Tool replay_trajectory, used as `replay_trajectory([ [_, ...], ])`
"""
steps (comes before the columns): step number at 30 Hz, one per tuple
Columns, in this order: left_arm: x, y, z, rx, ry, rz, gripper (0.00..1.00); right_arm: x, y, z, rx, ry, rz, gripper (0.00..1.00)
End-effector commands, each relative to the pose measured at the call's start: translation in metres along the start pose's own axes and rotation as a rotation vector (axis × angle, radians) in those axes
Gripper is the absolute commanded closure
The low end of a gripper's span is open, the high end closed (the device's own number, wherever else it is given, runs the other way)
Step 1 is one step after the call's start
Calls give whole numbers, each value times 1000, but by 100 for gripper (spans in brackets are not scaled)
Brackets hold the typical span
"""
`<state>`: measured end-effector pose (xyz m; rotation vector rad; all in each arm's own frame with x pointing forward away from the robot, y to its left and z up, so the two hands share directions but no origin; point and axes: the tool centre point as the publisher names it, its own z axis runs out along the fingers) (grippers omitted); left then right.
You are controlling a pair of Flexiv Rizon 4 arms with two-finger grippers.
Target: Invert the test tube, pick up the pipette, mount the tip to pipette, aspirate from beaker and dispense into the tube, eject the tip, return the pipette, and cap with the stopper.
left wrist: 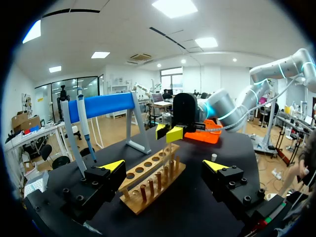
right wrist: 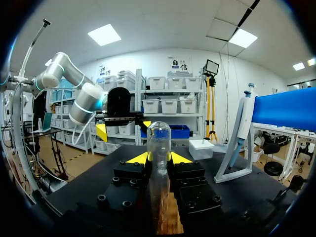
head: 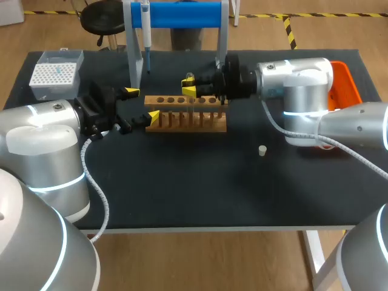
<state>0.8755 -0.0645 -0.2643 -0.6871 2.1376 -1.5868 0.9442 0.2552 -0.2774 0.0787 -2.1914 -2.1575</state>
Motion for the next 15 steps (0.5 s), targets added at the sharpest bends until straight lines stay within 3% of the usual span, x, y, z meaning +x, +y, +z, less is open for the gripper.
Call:
replay_trajectory([
  [1, 2, 1, 0, 2, -6, 0, 0, 2, 6, -3, 9, -2, 7, 100],
  [15, 2, 1, 0, 2, -6, 0, 0, 3, 22, -4, 5, -8, 12, 100],
])
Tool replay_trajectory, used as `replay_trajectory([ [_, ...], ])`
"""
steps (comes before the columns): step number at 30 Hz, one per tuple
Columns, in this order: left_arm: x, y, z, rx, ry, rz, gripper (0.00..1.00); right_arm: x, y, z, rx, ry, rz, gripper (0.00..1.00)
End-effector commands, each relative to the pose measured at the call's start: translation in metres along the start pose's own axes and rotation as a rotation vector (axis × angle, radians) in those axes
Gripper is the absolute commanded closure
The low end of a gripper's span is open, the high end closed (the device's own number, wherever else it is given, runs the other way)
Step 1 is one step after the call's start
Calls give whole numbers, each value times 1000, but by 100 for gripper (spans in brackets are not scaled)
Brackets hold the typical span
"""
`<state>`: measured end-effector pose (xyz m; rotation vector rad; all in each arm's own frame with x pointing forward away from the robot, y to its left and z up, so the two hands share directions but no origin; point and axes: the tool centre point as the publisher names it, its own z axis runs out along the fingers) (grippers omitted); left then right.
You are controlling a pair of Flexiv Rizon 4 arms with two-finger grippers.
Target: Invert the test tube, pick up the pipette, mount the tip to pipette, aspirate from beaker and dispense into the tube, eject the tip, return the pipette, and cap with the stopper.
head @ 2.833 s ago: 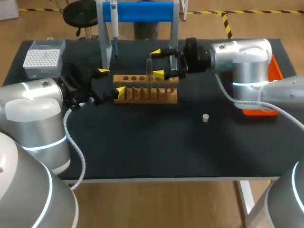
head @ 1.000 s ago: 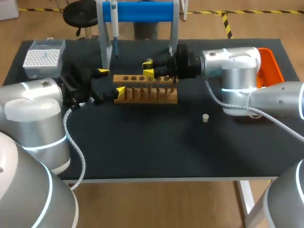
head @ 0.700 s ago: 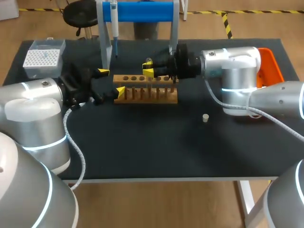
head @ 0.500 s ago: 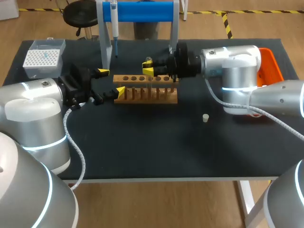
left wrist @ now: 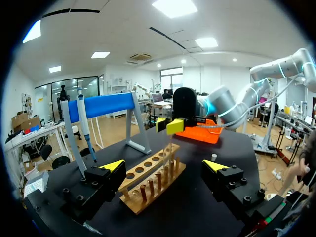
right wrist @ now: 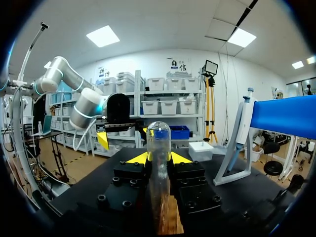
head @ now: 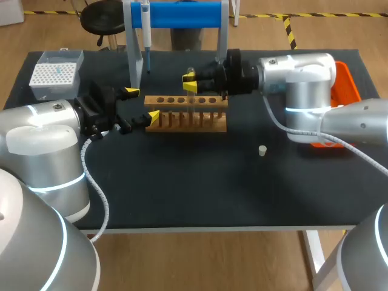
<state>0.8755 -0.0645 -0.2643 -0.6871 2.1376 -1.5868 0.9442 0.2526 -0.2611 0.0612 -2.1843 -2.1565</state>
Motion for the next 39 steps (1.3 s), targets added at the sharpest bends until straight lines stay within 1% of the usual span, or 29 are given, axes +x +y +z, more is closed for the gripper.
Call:
replay_trajectory([
  [1, 2, 1, 0, 2, -6, 0, 0, 2, 7, -1, 8, -5, -1, 100],
  [24, 2, 1, 0, 2, -6, 0, 0, 9, 44, -2, -3, -18, -39, 100],
  [33, 2, 1, 0, 2, -6, 0, 0, 16, 62, -7, -7, -24, -58, 100],
  [39, 2, 1, 0, 2, -6, 0, 0, 25, 76, -15, -8, -30, -69, 100],
])
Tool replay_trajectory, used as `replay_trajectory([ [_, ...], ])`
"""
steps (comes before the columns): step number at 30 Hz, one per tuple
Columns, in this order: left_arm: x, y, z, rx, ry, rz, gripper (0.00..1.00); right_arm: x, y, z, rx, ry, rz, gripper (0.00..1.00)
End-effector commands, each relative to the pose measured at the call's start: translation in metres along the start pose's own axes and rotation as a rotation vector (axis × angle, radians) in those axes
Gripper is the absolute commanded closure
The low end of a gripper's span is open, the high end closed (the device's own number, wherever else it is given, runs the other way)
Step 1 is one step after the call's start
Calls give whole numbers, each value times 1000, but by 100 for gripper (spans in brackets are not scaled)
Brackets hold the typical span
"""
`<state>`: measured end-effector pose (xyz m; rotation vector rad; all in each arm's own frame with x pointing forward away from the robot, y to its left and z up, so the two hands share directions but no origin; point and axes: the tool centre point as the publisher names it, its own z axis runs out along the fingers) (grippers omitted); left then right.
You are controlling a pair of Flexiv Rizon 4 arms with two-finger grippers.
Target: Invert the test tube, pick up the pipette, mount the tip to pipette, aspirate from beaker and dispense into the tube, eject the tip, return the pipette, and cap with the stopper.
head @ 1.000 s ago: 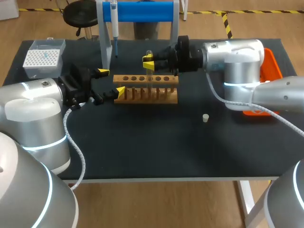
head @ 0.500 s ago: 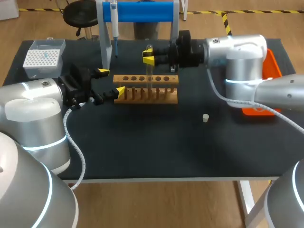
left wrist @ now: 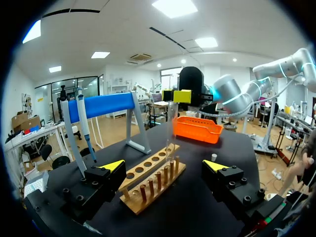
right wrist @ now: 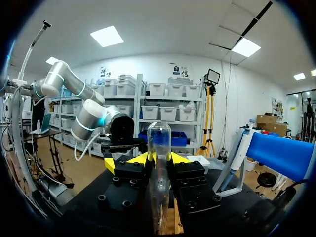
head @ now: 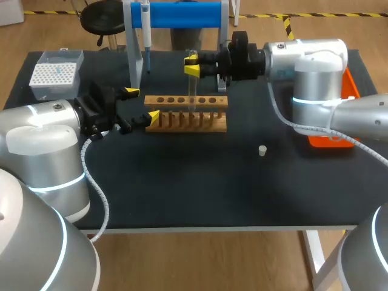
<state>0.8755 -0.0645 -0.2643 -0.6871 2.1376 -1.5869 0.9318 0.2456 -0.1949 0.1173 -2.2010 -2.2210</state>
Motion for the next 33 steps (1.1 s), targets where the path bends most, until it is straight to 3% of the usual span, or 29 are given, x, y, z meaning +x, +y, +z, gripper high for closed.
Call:
replay_trajectory([
  [1, 2, 1, 1, 2, -6, 0, 0, 11, 13, -10, 11, -14, -4, 100],
  [7, 2, 1, 1, 2, -6, 0, 0, 24, 27, -23, 14, -45, -22, 100],
  [27, 2, 1, 1, 2, -6, 0, 0, 24, 27, -23, 14, -45, -22, 100],
  [33, 2, 1, 1, 2, -6, 0, 0, 25, 28, -32, 26, -101, 209, 100],
])
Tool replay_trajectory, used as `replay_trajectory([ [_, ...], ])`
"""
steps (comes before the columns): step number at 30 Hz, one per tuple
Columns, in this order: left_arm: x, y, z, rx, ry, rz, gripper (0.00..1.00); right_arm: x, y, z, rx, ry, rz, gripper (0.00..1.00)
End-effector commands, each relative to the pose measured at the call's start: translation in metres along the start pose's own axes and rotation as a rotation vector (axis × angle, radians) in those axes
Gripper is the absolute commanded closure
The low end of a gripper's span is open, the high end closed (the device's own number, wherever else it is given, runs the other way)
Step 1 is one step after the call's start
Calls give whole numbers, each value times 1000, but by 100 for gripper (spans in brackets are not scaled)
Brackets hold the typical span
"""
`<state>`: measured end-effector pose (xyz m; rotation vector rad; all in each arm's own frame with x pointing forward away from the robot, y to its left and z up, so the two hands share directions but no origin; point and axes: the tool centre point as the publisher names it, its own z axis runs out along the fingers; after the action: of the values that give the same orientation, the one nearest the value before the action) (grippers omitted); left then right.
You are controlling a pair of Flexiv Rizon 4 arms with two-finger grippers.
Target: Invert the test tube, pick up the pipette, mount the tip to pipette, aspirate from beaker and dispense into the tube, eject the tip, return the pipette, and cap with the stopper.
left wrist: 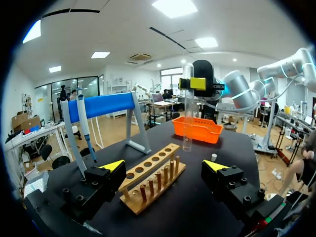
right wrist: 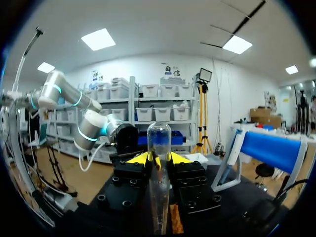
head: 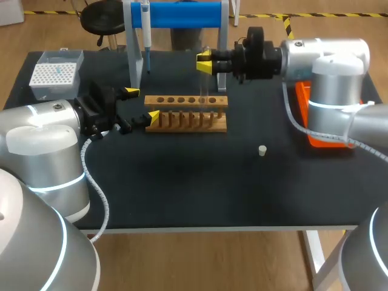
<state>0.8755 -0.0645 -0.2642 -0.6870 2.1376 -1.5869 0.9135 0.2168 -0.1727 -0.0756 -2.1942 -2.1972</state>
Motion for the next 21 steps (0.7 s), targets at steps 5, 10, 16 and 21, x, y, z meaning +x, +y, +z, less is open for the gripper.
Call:
replay_trajectory([
  [5, 1, 1, 0, 2, -6, 0, 0, 1, 7, -9, 33, -44, 372, 100],
  [10, 1, 1, 0, 2, -6, 0, 0, -5, 7, -12, 17, -45, 650, 100],
  [16, 1, 1, 0, 2, -6, 0, 0, -1, 3, -16, -4, -23, 989, 100],
  [21, 1, 1, 0, 2, -6, 0, 0, 3, -6, -17, 17, 11, 1196, 100],
])
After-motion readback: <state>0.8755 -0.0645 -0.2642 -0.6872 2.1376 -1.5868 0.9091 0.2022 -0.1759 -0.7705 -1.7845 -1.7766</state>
